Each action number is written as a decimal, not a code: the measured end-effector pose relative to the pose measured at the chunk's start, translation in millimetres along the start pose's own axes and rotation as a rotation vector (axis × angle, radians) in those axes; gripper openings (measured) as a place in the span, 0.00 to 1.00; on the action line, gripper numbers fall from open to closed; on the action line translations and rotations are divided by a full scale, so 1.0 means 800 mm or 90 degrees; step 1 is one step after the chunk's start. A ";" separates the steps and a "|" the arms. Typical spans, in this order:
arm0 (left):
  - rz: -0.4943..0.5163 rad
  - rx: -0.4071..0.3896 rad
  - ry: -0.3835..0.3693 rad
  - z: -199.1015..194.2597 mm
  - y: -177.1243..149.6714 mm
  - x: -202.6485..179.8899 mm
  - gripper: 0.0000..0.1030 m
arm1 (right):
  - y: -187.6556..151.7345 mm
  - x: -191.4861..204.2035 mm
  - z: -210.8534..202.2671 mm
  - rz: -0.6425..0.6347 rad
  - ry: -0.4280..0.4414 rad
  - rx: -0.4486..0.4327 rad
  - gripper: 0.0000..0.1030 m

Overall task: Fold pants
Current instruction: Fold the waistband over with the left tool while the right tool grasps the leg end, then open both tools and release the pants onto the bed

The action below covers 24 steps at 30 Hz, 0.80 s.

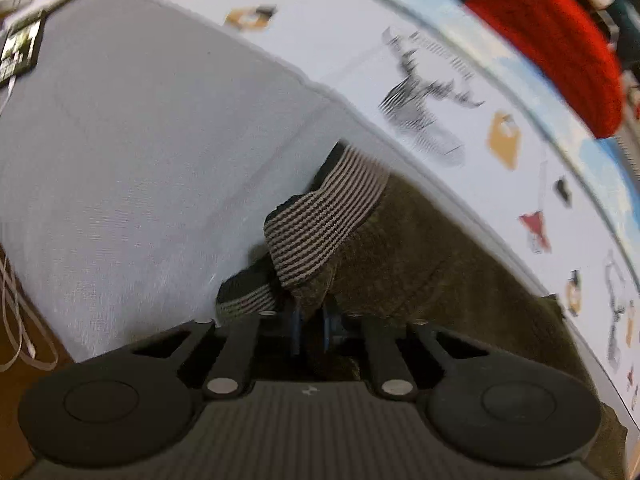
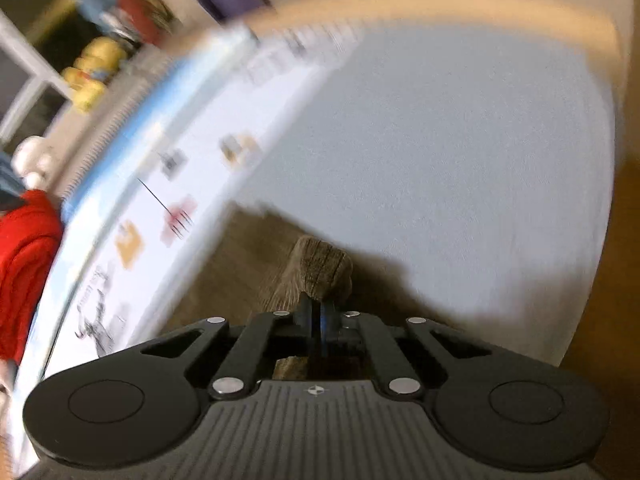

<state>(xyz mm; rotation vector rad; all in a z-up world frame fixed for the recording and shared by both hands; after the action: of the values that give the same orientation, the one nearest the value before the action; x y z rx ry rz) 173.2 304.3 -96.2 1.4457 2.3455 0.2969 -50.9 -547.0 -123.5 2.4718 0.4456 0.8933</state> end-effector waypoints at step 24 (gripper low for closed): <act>0.139 -0.077 0.068 -0.037 -0.008 0.012 0.47 | -0.015 -0.013 -0.012 -0.058 -0.147 0.038 0.22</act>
<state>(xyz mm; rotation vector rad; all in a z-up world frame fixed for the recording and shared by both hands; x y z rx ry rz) 152.0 310.0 -73.7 1.6637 2.2080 0.5776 -66.7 -538.3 -128.5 2.5470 0.5063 0.5580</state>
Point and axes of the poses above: each gripper's, at about its wrist camera, not at the fingertips, and z roughly the way its jaws point, x to its left, y to its top, the point moved 3 cm from there along z, roughly the way its jaws point, and after that the axes turned 1 degree about z, right-handed, at the moved point
